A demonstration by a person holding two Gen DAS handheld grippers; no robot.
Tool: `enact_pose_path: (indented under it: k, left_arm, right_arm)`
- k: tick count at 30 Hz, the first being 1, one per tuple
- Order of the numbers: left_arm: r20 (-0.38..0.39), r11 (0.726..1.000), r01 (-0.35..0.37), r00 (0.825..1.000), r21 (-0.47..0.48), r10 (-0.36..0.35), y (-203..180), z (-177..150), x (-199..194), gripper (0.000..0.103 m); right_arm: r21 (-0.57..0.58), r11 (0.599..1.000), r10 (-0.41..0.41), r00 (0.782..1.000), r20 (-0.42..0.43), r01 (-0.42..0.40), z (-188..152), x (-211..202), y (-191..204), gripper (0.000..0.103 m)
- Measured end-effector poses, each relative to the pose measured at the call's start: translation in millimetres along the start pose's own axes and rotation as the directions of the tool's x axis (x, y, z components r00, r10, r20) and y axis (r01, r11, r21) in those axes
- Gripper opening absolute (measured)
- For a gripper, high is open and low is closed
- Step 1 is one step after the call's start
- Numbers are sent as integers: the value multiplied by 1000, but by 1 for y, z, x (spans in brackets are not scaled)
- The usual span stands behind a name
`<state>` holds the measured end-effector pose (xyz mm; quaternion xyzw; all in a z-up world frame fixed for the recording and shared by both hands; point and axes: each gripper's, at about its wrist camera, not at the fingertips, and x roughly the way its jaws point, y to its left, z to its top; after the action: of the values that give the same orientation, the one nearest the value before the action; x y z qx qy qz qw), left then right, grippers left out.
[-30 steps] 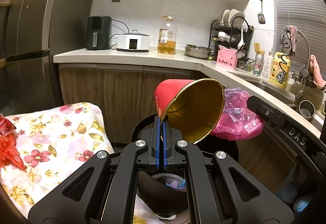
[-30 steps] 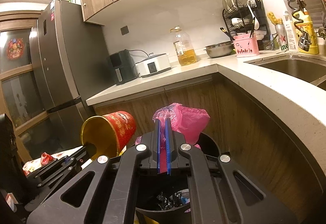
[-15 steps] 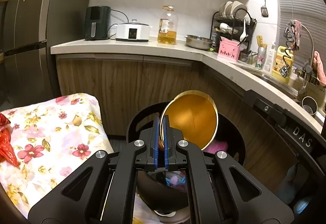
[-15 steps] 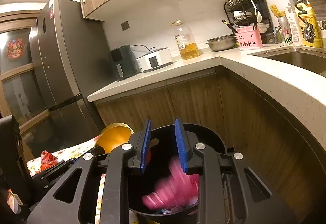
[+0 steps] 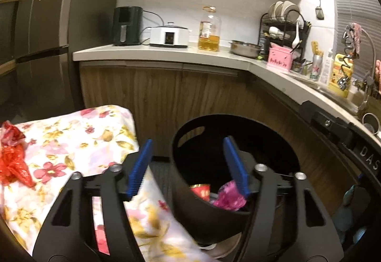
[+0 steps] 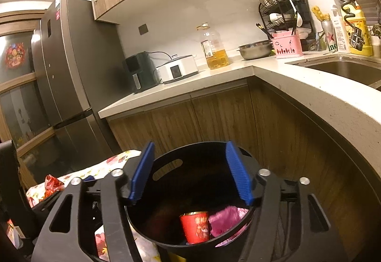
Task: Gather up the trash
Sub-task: 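Open both tools to drop the cup and pink bag into the bin, then move both open tools from the bin back over the table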
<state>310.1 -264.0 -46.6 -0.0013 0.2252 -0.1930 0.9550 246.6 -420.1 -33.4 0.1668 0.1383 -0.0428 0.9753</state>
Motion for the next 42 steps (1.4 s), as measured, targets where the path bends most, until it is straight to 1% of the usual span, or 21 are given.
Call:
enact_pose_path:
  k: [4, 6, 8, 10, 13, 20, 26, 30, 35, 38, 41, 42]
  left_arm:
    - [-4, 999, -46, 999, -1, 46, 9, -2, -11, 76]
    - [-2, 998, -69, 998, 0, 69, 12, -4, -18, 79]
    - [5, 996, -94, 996, 3, 94, 16, -6, -25, 83]
    - [12, 994, -113, 994, 2, 113, 20, -8, -34, 85]
    - [18, 991, -132, 991, -6, 132, 27, -12, -47, 88]
    - [30, 984, -179, 983, -16, 179, 44, -22, -75, 88]
    - [43, 969, -243, 968, -51, 245, 68, -36, -103, 88]
    - [44, 952, -297, 953, -78, 301, 90, -44, -121, 88]
    - [50, 922, -371, 924, -106, 378, 120, -58, -144, 88]
    - [56, 900, -416, 903, -127, 426, 140, -67, -158, 88]
    - [59, 872, -465, 877, -149, 478, 162, -76, -171, 88]
    - [53, 859, -486, 865, -163, 499, 172, -79, -175, 88]
  right_arm:
    - [-9, 1000, -6, 1000, 0, 6, -3, -5, 5, 76]
    - [-18, 1000, -12, 1000, 2, 12, -5, -8, 9, 78]
    - [-27, 999, -17, 1000, 5, 17, -7, -12, 13, 85]
    - [-26, 1000, -17, 1000, 15, 18, -9, -18, 16, 87]
    - [-17, 1000, -20, 1000, 16, 20, -13, -25, 19, 88]
    - [-12, 1000, 6, 1000, 17, -6, -20, -40, 33, 89]
    - [-37, 999, 33, 999, 26, -32, -28, -52, 56, 89]
    - [-44, 998, 55, 998, 16, -54, -36, -56, 70, 89]
    - [-69, 993, 100, 995, -9, -100, -49, -57, 95, 89]
    - [-87, 988, 127, 992, -26, -129, -59, -57, 113, 89]
    - [-105, 982, 151, 988, -39, -154, -68, -57, 128, 89]
    - [-106, 981, 158, 987, -44, -162, -70, -56, 133, 89]
